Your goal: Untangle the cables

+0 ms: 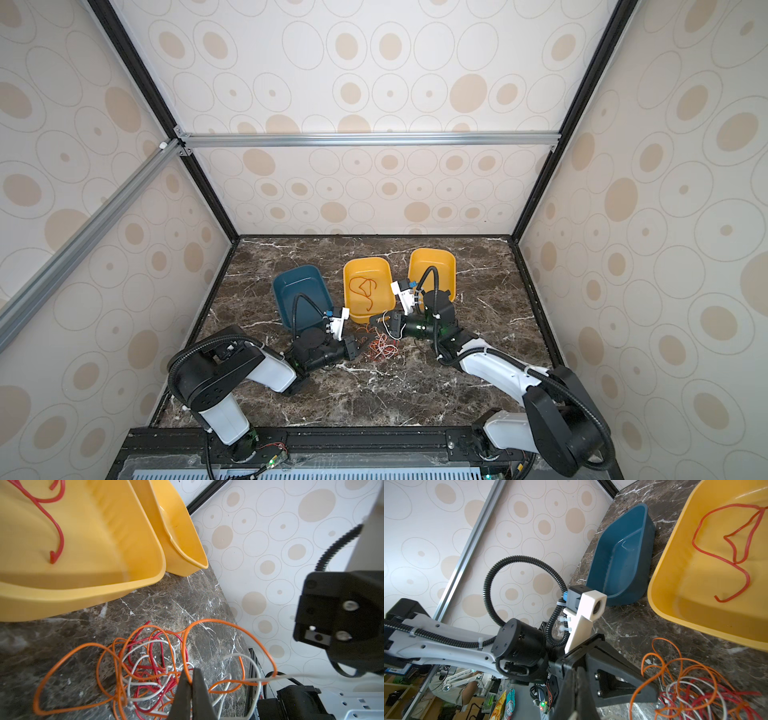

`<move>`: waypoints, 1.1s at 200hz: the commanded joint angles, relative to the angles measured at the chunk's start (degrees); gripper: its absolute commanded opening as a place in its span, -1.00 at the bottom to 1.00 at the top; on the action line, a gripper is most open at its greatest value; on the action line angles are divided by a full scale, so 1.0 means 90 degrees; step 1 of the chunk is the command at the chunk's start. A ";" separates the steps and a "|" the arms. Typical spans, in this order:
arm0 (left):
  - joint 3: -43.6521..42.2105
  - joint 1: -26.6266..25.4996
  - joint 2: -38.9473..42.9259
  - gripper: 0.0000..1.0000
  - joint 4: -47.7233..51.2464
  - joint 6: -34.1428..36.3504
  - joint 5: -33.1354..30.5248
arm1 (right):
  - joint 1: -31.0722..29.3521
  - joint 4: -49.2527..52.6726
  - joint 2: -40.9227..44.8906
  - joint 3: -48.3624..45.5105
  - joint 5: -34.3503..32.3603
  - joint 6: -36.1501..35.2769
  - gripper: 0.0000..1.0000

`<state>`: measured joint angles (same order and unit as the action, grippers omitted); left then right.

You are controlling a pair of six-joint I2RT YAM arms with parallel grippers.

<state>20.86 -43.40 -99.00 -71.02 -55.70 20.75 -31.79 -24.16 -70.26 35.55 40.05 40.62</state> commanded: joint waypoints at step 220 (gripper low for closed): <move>-0.0999 0.0464 0.2309 -1.00 0.3287 0.0543 -0.1879 | 0.2706 0.5092 0.2592 0.1205 -0.2259 -0.1373 -1.00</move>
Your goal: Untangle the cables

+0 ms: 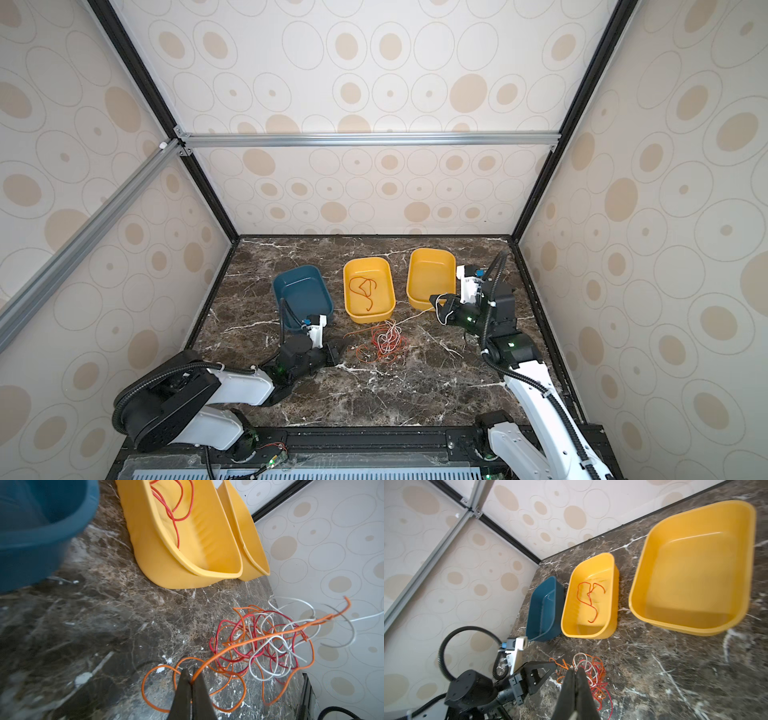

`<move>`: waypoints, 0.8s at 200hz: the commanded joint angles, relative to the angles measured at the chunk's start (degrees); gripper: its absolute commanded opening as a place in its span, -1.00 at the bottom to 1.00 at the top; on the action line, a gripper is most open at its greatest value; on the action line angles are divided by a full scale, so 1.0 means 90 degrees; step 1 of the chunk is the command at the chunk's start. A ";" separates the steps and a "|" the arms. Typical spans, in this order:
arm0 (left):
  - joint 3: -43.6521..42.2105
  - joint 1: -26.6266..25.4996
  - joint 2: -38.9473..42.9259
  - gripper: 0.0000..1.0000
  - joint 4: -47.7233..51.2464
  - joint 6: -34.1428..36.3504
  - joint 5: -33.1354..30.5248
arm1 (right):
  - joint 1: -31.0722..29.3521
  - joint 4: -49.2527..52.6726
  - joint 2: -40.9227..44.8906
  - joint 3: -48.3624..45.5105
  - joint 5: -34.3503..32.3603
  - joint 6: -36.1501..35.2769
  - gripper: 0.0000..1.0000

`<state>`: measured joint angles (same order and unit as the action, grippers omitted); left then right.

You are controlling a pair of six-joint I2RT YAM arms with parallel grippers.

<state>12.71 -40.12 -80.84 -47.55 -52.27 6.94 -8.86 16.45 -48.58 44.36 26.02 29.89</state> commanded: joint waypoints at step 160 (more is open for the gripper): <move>0.0050 0.0218 0.1981 -1.00 0.2476 0.0587 -0.0160 | 0.0246 0.1244 -0.0483 -0.0011 -0.0653 -0.0737 -1.00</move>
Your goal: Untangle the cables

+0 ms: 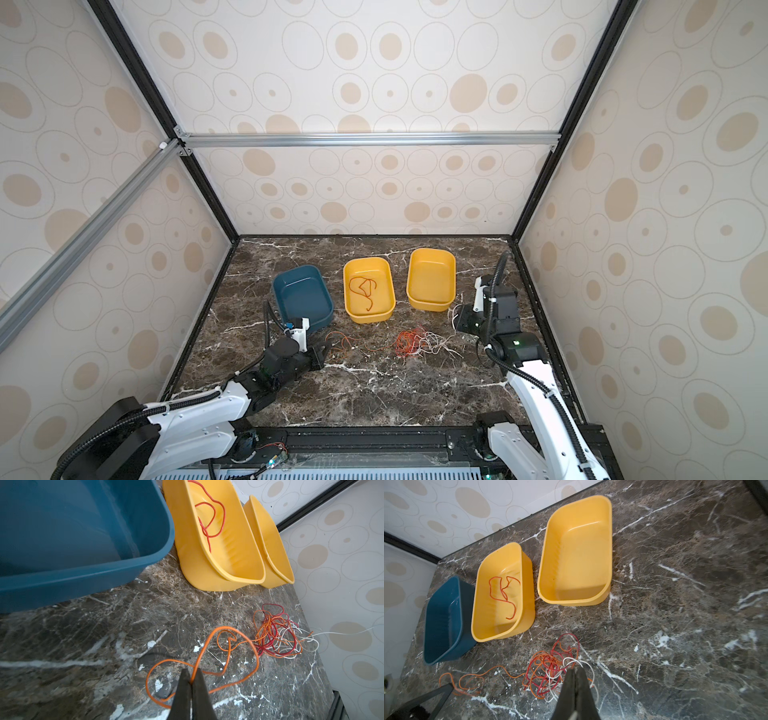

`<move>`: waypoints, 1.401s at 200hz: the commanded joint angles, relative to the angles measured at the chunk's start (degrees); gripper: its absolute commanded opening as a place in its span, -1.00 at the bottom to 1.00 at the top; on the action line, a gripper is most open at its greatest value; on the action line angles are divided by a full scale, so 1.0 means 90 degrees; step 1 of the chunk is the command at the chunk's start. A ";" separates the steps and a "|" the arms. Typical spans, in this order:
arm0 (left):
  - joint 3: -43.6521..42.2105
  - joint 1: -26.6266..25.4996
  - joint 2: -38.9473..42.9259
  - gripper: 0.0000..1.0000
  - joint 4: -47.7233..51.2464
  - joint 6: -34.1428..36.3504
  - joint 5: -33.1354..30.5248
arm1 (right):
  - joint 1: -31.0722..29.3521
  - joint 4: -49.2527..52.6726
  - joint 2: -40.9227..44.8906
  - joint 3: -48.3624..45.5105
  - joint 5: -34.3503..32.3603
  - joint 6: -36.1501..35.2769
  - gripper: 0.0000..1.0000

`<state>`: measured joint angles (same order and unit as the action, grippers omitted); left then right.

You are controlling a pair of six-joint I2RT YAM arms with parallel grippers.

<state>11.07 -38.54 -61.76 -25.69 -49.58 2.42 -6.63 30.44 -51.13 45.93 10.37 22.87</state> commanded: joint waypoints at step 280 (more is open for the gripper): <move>0.4488 -0.1543 -0.5582 0.50 -0.1860 0.0551 0.1680 | -0.0835 -0.1787 -0.0173 -0.0567 0.3038 0.0773 -1.00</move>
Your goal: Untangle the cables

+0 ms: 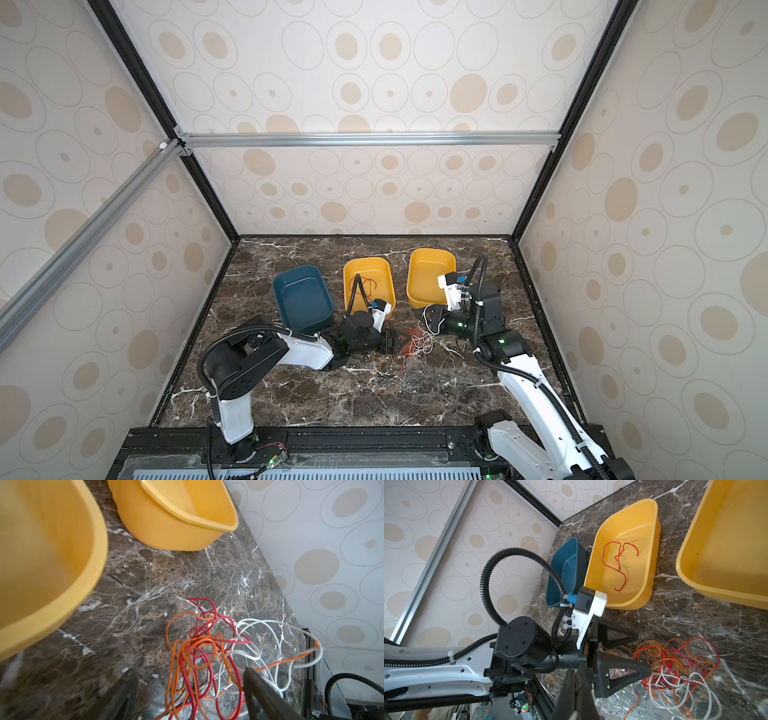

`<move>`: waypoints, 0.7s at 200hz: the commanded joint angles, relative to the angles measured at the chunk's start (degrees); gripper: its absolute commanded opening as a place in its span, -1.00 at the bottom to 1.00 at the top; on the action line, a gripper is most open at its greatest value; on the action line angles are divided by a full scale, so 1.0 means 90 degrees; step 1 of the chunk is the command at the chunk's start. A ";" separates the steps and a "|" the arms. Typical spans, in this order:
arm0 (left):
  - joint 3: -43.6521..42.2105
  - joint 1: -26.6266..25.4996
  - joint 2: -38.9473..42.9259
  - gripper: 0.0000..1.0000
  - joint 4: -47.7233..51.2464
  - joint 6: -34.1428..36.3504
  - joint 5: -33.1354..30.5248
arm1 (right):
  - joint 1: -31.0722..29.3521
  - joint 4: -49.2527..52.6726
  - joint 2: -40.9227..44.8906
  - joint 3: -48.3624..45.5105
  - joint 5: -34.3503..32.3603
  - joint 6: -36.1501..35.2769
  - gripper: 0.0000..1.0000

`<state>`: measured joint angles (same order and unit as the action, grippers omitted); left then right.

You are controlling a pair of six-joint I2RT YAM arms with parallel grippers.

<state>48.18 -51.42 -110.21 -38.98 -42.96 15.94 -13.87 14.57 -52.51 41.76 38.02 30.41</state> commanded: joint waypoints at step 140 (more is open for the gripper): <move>-0.0666 -0.0001 0.0360 -1.00 -0.0757 -0.0715 -0.0339 | -0.0022 0.0461 0.0544 -0.0662 -0.2623 -0.0243 -1.00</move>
<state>45.32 -52.03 -111.37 -44.36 -48.21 15.99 -13.87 16.12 -51.51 38.48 26.24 29.02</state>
